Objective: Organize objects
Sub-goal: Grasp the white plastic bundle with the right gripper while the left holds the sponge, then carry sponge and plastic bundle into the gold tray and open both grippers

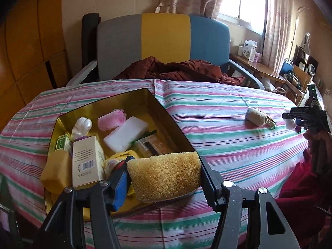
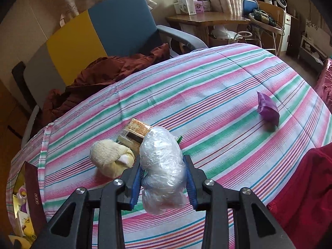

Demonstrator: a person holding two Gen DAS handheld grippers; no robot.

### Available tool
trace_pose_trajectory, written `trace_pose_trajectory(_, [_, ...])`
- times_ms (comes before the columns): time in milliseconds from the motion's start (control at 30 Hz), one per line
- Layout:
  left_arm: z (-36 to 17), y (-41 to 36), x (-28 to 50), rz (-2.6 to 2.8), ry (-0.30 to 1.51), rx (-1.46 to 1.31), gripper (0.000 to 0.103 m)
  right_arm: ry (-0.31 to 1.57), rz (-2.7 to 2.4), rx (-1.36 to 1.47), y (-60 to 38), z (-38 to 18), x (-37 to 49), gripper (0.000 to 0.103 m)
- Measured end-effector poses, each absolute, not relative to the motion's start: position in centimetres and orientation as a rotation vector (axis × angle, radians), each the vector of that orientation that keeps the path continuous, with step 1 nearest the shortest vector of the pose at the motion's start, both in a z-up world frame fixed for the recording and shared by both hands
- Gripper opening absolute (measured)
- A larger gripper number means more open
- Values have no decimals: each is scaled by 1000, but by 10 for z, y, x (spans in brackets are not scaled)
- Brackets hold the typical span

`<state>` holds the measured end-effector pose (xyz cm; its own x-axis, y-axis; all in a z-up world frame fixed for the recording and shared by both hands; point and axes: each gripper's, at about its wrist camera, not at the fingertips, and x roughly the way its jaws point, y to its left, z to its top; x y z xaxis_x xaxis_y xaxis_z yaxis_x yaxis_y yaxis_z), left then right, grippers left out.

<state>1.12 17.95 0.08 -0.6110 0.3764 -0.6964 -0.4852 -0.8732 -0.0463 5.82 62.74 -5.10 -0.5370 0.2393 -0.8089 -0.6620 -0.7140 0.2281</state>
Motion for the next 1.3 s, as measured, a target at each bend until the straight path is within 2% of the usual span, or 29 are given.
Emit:
trace_pose_trajectory(267, [6,122,0,2542,93,-1030,61,596,2353,-1103,594,-31,47,36])
trace_pose_trajectory(600, [-1,54,-14,2662,-42,-1095,61,479,2682,-1215,465,7,7,36])
trace_pose_trajectory(933, [-3,45,-21,2582,-180,-1128,61,478,2947,-1429,320,-7,-15,36])
trace_pose_trajectory(1300, [9,71,-49,2496,-239,-1092,61,495,2965,-1514,287,-23,-36,36])
